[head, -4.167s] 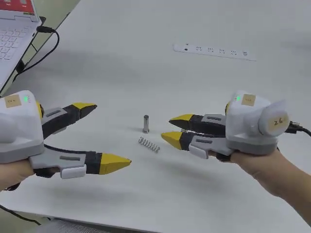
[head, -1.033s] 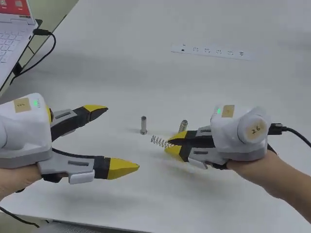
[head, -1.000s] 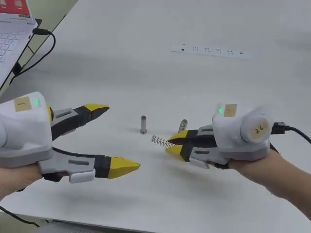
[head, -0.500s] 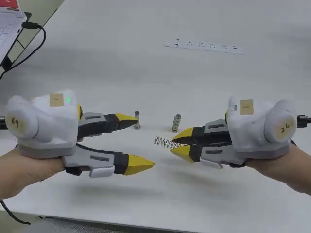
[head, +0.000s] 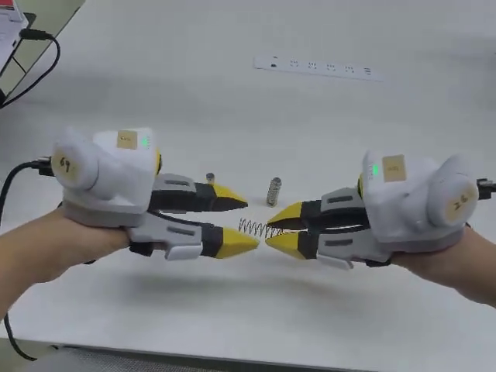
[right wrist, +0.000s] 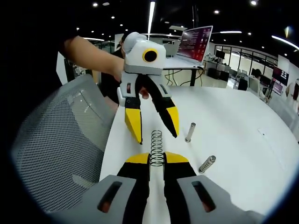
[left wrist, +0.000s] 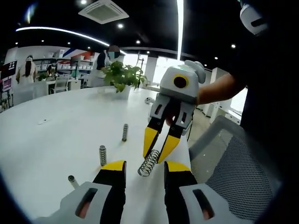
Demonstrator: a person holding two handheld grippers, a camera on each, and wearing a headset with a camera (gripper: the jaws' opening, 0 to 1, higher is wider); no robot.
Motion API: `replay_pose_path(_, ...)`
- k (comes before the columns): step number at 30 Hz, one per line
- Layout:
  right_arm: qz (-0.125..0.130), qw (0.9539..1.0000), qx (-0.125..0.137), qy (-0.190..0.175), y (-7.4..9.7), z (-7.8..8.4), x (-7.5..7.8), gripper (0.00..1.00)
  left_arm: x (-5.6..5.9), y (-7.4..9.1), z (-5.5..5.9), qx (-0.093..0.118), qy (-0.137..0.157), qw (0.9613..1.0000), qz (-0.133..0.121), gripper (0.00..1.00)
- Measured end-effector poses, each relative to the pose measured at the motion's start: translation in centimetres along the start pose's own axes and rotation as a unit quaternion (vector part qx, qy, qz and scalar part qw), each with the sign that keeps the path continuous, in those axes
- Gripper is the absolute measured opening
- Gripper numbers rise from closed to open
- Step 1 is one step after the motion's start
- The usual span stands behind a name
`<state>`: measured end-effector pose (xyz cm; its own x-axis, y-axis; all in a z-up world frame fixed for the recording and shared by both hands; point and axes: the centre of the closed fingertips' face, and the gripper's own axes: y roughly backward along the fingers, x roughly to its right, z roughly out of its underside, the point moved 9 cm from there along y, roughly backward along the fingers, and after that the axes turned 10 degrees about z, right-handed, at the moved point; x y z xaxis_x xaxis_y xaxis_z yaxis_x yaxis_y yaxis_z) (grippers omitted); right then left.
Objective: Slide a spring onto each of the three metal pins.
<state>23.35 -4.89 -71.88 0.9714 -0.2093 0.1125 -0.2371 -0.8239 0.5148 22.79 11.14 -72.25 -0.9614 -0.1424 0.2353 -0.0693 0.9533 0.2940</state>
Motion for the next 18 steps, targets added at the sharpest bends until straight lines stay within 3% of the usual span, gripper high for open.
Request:
replay_pose_path(7,-0.004,0.9999,0.008,-0.010,0.21,0.02,-0.01,0.08,0.20,-0.19,0.04,0.001,0.001,1.0000,0.009,0.14)
replay_pose_path(18,-0.023,0.9996,0.014,-0.003,0.40,-0.52,-0.03,0.08,0.47,-0.49,-0.05,0.003,-0.005,0.9997,0.023,0.09)
